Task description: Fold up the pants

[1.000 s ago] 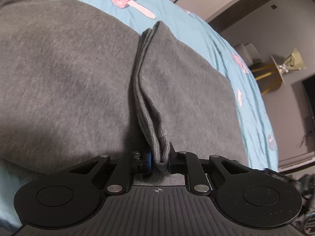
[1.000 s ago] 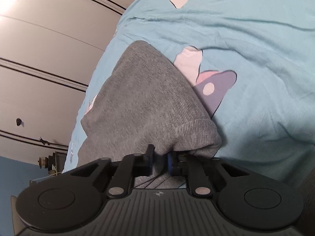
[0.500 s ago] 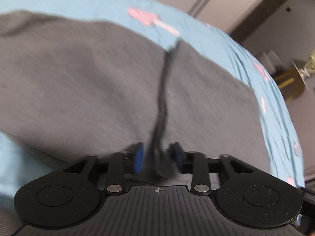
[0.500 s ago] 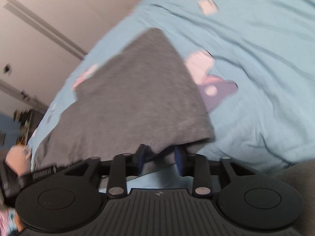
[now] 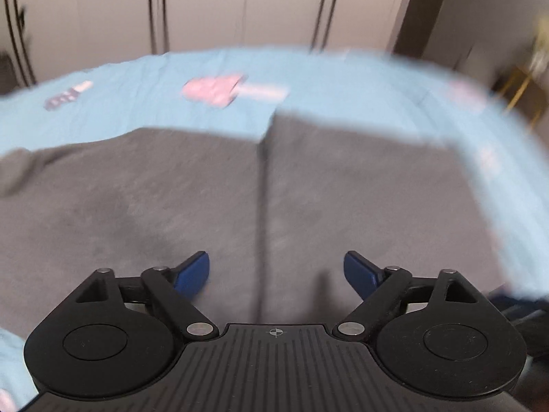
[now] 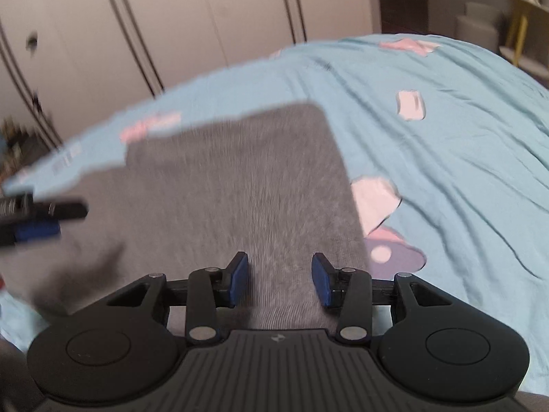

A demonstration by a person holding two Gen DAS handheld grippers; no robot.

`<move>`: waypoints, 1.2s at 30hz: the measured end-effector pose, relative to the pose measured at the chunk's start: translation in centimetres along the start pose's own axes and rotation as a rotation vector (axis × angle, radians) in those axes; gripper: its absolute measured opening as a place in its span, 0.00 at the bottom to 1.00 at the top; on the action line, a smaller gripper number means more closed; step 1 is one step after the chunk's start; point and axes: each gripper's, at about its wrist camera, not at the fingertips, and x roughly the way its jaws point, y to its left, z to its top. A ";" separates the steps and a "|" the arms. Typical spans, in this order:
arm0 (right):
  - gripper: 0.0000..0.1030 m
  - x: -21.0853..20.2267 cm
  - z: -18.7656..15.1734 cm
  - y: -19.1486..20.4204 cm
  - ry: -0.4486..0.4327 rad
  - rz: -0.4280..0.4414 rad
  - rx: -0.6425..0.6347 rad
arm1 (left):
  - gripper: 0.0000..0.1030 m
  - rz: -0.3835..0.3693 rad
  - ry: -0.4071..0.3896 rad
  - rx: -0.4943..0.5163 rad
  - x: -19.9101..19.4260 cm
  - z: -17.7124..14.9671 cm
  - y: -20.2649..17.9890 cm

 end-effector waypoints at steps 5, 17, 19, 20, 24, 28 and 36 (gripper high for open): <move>0.77 0.7 0.1 0.0 0.015 0.073 -0.012 | 0.85 -0.010 0.057 -0.073 1.8 -0.8 2.2; 0.95 2.1 0.1 2.4 0.049 0.012 -0.116 | 0.61 0.004 0.007 -0.464 -0.8 -0.3 14.1; 0.95 2.2 0.0 2.6 0.047 0.003 -0.115 | 0.70 0.030 -0.031 -0.493 -2.1 -0.3 16.0; 0.95 2.3 0.0 2.7 0.045 -0.004 -0.120 | 0.77 0.078 -0.046 -0.487 -2.8 -0.3 16.5; 0.95 2.4 -0.1 2.9 0.042 -0.017 -0.124 | 0.86 0.219 -0.080 -0.448 -4.5 -0.6 18.8; 0.95 2.5 0.0 2.8 0.042 -0.022 -0.114 | 0.88 0.218 -0.061 -0.520 -4.4 -1.6 21.7; 0.95 2.6 0.0 3.0 0.036 -0.037 -0.115 | 0.88 0.194 -0.036 -0.630 -4.0 -3.3 25.5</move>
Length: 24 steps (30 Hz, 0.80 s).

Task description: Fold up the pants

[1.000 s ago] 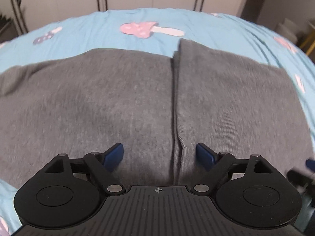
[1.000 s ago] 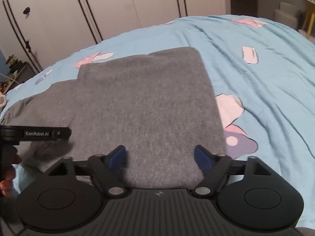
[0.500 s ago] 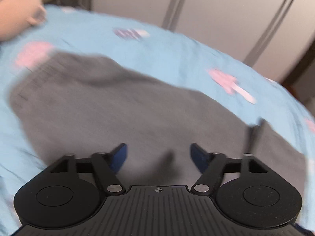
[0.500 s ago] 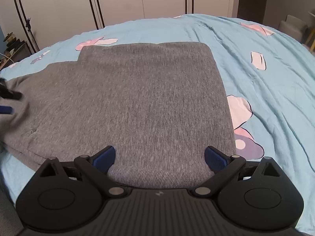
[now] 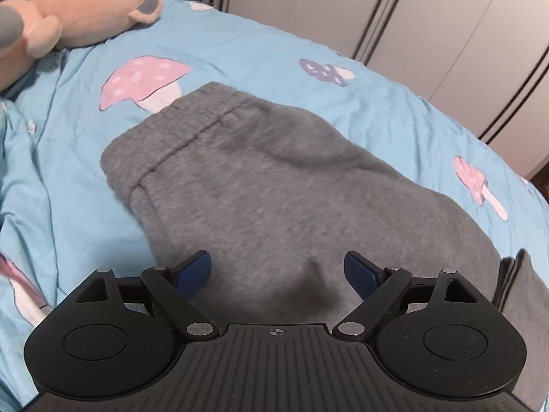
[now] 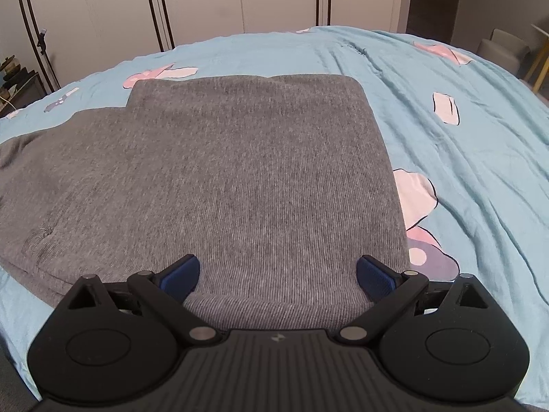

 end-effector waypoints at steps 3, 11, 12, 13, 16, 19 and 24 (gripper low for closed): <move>0.95 0.1 0.0 0.0 -0.002 -0.005 0.001 | 0.88 0.011 -0.022 -0.004 -0.1 0.5 1.5; 0.95 0.4 0.1 0.1 -0.012 -0.022 0.004 | 0.90 -0.089 0.017 -0.259 1.2 1.5 9.8; 0.95 0.5 0.2 0.2 -0.013 -0.026 0.005 | 0.90 -0.101 0.020 -0.280 1.3 1.3 10.6; 0.95 0.5 0.2 0.2 -0.015 -0.028 0.005 | 0.90 -0.137 0.022 -0.299 1.6 1.1 11.2; 0.95 0.7 0.3 0.3 -0.023 -0.035 0.006 | 0.88 -0.237 0.003 -0.315 2.1 0.8 11.8; 0.95 0.9 0.3 0.4 -0.032 -0.043 0.006 | 0.78 -0.276 -0.022 -0.318 2.6 1.7 11.6; 0.95 0.9 0.3 0.5 -0.034 -0.046 0.006 | 0.74 -0.272 0.024 -0.328 4.5 3.3 11.7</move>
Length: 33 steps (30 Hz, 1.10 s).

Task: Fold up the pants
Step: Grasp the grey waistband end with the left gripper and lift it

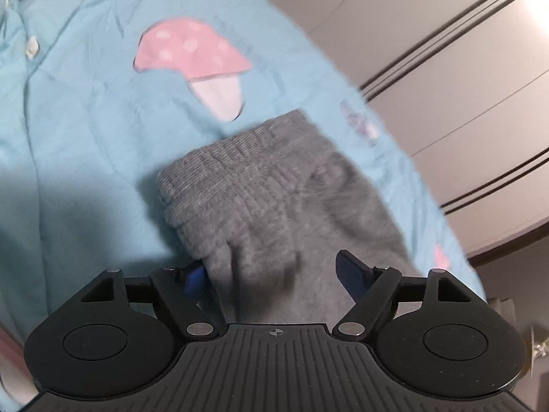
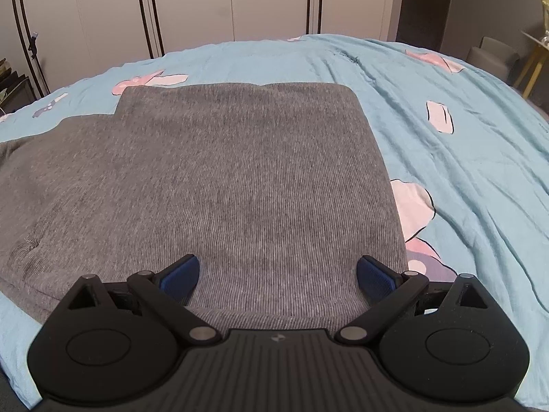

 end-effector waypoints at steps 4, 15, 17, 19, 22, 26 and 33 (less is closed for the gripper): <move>0.95 0.0 0.0 0.1 -0.006 -0.009 -0.001 | 0.20 -0.019 -0.025 0.099 -0.7 0.5 -1.5; 0.95 0.0 0.0 0.3 -0.018 -0.025 0.002 | 0.12 -0.157 -0.110 0.147 -3.0 0.5 -3.4; 0.95 0.1 0.0 0.3 -0.019 -0.027 0.001 | 0.12 -0.231 -0.147 0.174 -3.7 0.8 -4.3; 0.95 0.1 0.0 0.3 -0.020 -0.029 0.001 | 0.12 -0.275 -0.190 0.214 -4.5 0.8 -4.9; 0.95 0.1 0.0 0.4 -0.020 -0.030 0.004 | 0.13 -0.259 -0.205 0.223 -4.3 0.4 -4.1; 0.95 0.1 0.0 0.4 -0.020 -0.030 0.005 | 0.20 0.006 -0.028 0.144 0.6 -0.3 -0.2; 0.95 0.2 0.1 0.4 -0.022 -0.030 0.007 | 0.75 -0.224 0.039 -0.135 0.9 -0.4 3.0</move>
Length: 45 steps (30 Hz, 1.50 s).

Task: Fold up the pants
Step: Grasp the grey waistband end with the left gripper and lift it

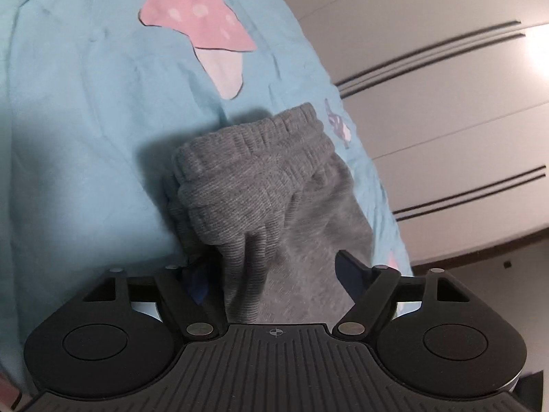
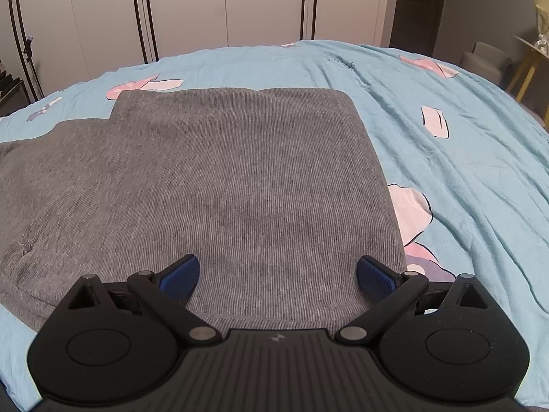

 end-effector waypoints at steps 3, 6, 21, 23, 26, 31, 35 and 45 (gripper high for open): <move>0.95 0.0 0.0 0.0 0.001 -0.001 0.002 | 0.75 -0.010 0.007 0.005 -0.1 0.0 0.2; 0.95 0.0 0.0 0.1 -0.002 -0.003 0.001 | 0.79 -0.027 0.014 -0.006 0.6 0.2 0.4; 0.95 0.0 -0.1 0.2 -0.006 -0.009 0.003 | 0.52 0.001 0.055 -0.177 -0.1 0.8 3.1; 0.95 0.0 0.0 0.2 -0.005 -0.010 0.003 | 0.53 0.005 0.059 -0.188 0.1 0.9 3.1; 0.95 0.0 0.0 0.2 -0.005 -0.010 0.002 | 0.53 0.014 0.063 -0.191 0.2 0.9 3.1; 0.95 0.0 0.0 0.2 -0.005 -0.010 0.004 | 0.64 0.063 0.039 -0.175 -0.8 0.9 3.1; 0.95 0.1 0.0 0.2 -0.004 -0.009 0.005 | 0.72 0.053 0.021 -0.170 -1.1 1.0 3.4; 0.95 0.1 0.0 0.2 -0.006 -0.013 0.004 | 0.87 -0.021 -0.054 -0.027 0.2 0.8 1.5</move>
